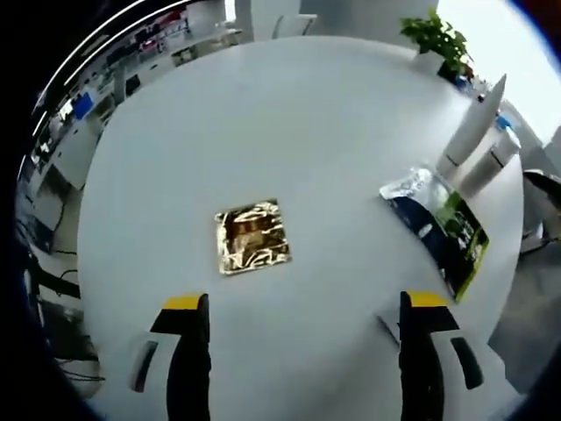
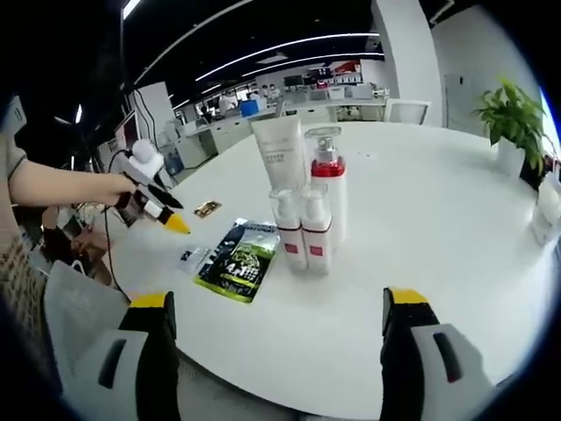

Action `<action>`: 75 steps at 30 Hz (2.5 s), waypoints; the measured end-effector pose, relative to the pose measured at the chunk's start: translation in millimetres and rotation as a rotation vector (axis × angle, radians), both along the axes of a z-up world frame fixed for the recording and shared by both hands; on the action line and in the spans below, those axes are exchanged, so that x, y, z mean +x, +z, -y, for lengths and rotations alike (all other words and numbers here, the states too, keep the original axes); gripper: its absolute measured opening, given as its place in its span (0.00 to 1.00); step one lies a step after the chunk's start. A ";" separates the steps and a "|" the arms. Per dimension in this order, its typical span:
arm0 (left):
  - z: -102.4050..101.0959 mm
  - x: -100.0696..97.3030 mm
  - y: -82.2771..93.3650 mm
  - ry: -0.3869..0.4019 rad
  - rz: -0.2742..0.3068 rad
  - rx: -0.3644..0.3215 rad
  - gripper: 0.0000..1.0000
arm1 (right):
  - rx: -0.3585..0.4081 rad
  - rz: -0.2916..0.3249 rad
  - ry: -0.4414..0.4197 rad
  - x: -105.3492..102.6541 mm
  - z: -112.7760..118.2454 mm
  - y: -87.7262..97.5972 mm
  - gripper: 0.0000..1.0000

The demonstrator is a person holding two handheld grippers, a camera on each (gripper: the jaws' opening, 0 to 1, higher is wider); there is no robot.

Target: Arrange the skincare products in the storage area until every visible bottle or jar stands upright without overlapping.

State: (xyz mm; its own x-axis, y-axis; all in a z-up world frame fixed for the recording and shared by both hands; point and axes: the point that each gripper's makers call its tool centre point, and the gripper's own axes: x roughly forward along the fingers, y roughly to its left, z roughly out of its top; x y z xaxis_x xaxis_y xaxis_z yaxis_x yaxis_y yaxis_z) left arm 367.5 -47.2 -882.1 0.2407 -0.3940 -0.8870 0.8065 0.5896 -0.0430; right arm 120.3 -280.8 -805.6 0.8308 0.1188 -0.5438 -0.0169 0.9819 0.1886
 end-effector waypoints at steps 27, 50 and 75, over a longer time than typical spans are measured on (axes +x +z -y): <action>9.8 55.6 -17.9 0.092 -0.006 0.010 0.64 | 0.007 -0.045 0.020 5.0 -3.3 -8.5 0.97; 10.3 45.5 -5.2 0.056 0.017 -0.013 0.35 | 0.018 -0.052 0.060 6.7 -10.1 -10.7 0.97; -32.8 -50.6 66.2 0.093 0.121 -0.152 0.36 | 0.033 -0.004 0.203 10.6 -53.0 3.3 0.95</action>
